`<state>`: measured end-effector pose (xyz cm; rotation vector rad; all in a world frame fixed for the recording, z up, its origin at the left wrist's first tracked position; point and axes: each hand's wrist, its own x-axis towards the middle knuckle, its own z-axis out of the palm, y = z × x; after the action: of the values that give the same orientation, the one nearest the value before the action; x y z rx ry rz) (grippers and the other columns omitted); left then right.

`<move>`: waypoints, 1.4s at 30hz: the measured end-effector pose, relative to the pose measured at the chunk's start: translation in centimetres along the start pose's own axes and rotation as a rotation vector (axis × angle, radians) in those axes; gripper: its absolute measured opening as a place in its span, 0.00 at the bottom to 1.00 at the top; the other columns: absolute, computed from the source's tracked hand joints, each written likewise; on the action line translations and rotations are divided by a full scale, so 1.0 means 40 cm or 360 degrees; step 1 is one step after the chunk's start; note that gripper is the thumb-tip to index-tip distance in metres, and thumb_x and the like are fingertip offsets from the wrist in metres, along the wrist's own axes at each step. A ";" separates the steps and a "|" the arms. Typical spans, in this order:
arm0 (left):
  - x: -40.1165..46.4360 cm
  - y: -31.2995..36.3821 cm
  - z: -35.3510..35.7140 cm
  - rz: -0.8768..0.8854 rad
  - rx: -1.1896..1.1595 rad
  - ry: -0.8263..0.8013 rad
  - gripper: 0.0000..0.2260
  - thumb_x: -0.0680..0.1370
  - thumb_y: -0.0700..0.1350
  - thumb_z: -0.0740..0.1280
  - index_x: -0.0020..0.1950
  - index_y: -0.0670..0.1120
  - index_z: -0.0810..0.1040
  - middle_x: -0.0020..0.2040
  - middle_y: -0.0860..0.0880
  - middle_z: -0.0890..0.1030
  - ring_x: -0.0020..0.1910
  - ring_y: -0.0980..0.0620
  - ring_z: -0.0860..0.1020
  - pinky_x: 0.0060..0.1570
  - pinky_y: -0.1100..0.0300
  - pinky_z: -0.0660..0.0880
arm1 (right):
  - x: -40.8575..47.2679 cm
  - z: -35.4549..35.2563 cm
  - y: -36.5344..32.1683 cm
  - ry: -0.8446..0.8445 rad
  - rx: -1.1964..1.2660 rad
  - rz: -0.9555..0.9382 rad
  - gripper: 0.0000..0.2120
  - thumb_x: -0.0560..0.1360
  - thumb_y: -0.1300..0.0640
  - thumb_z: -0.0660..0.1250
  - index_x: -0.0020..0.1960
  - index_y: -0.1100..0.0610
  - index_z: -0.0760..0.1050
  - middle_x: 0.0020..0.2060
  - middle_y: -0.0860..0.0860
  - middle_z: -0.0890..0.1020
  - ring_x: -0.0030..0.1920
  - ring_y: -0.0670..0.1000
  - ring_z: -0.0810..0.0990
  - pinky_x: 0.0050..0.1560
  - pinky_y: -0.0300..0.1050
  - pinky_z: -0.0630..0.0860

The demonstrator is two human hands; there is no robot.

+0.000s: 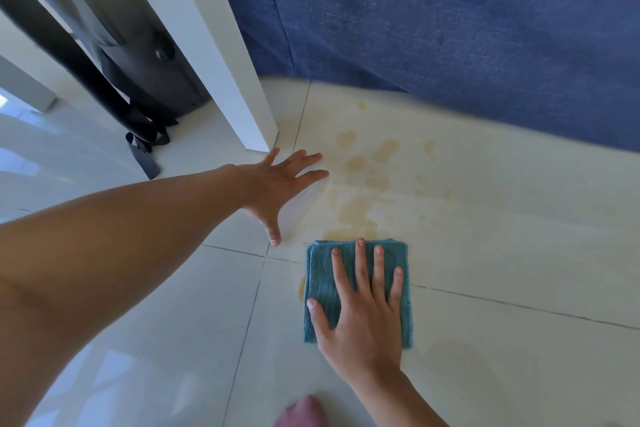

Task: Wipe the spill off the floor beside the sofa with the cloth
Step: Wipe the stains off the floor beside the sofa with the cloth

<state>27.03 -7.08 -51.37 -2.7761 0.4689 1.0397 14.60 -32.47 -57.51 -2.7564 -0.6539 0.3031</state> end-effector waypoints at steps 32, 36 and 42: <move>0.002 -0.030 0.052 0.0033 -0.0053 0.0107 0.70 0.55 0.73 0.76 0.80 0.54 0.33 0.81 0.48 0.33 0.80 0.45 0.34 0.77 0.37 0.39 | 0.020 0.000 -0.050 -0.0049 0.0060 0.0023 0.39 0.74 0.32 0.59 0.81 0.47 0.60 0.83 0.52 0.52 0.82 0.59 0.42 0.79 0.63 0.46; -0.002 -0.032 0.052 0.0039 -0.0058 0.0108 0.69 0.56 0.73 0.76 0.80 0.53 0.34 0.81 0.49 0.33 0.80 0.45 0.34 0.77 0.37 0.39 | 0.028 0.015 -0.088 -0.0014 0.0088 0.0189 0.39 0.74 0.33 0.60 0.81 0.48 0.61 0.83 0.52 0.52 0.82 0.59 0.43 0.80 0.62 0.45; -0.009 -0.034 0.058 0.0038 -0.0057 0.0107 0.68 0.58 0.73 0.75 0.80 0.53 0.33 0.81 0.48 0.33 0.80 0.45 0.33 0.77 0.37 0.38 | 0.042 0.012 -0.095 -0.0054 0.0064 0.0123 0.38 0.75 0.33 0.57 0.81 0.46 0.58 0.83 0.53 0.49 0.82 0.59 0.40 0.80 0.63 0.44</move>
<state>25.80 -5.15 -52.83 -2.8511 0.4978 0.9717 14.43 -28.33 -56.93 -2.7479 -0.5442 0.3764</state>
